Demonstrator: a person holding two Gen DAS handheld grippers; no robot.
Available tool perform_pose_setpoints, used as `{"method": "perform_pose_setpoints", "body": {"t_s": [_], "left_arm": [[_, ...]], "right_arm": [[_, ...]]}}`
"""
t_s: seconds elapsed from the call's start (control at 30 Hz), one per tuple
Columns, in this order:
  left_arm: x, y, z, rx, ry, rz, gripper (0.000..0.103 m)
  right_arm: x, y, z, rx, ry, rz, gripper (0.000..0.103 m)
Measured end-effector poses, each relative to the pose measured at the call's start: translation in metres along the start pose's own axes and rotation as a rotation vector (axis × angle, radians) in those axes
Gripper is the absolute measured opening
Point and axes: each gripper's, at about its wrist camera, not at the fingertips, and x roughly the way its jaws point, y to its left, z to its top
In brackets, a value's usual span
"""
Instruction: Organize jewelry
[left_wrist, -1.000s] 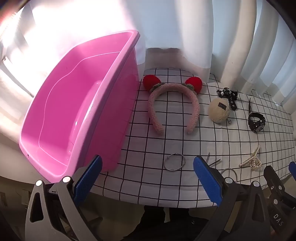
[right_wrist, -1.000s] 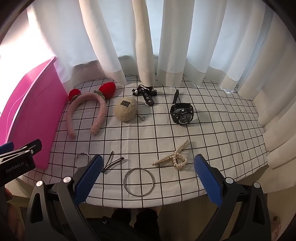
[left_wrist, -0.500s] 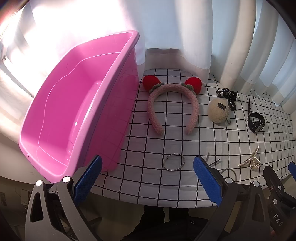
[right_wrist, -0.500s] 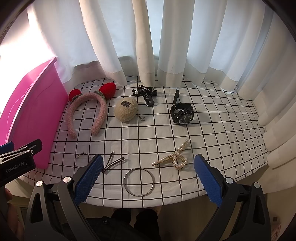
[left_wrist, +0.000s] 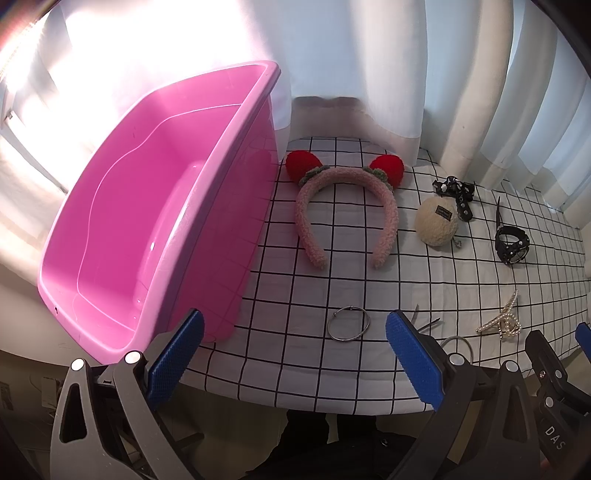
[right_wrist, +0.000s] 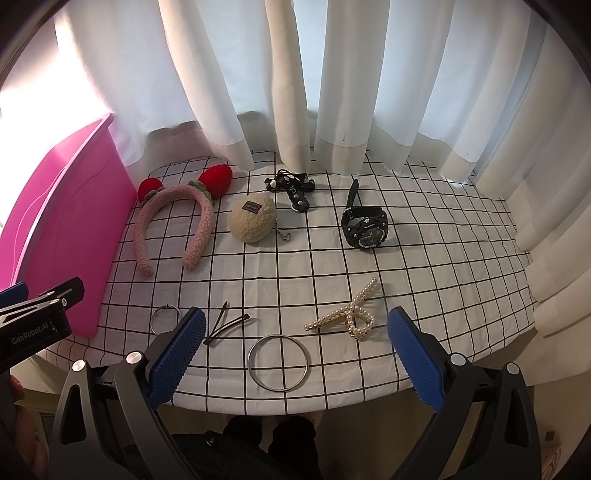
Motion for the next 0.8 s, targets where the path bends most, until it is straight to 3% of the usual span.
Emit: {"method": "perform_pose_setpoints", "body": {"t_s": [0.8], "left_arm": [[-0.0008, 0.0019, 0.0007, -0.001, -0.003, -0.003, 0.097]], "right_arm": [[0.0012, 0.0009, 0.0011, 0.003, -0.001, 0.002, 0.094]]}}
